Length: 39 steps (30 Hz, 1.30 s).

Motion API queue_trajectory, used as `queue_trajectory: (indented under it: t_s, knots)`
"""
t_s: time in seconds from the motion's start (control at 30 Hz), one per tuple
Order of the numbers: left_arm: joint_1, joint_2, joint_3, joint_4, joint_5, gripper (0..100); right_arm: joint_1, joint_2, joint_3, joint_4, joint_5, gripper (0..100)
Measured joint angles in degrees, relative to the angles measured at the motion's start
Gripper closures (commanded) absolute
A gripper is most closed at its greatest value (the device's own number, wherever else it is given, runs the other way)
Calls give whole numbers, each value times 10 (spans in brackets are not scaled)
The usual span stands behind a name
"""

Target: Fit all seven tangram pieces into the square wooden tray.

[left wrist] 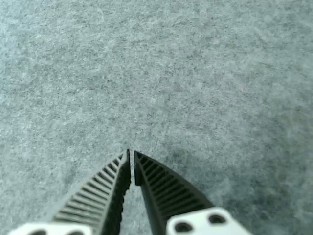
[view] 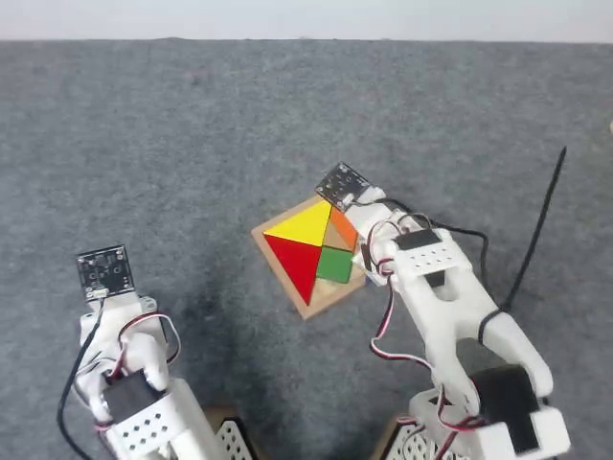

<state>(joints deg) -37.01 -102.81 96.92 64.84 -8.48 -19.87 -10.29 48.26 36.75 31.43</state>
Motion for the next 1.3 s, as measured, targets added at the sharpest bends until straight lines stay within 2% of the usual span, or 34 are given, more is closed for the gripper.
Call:
queue_trajectory:
  t_s: [0.33, 0.77, 1.03, 1.2, 1.3]
  knots:
    - [0, 0, 0, 0, 0, 985, -39, 5, 3, -4, -37, 924]
    - [0, 0, 0, 0, 0, 985, -20, -36, 10, -15, -150, 924]
    - [0, 0, 0, 0, 0, 985, -11, -42, 14, -35, -159, 924]
    - [0, 0, 0, 0, 0, 985, 13, -127, 60, -4, -173, 924]
    - [0, 0, 0, 0, 0, 985, 2, -176, 113, -2, -170, 924]
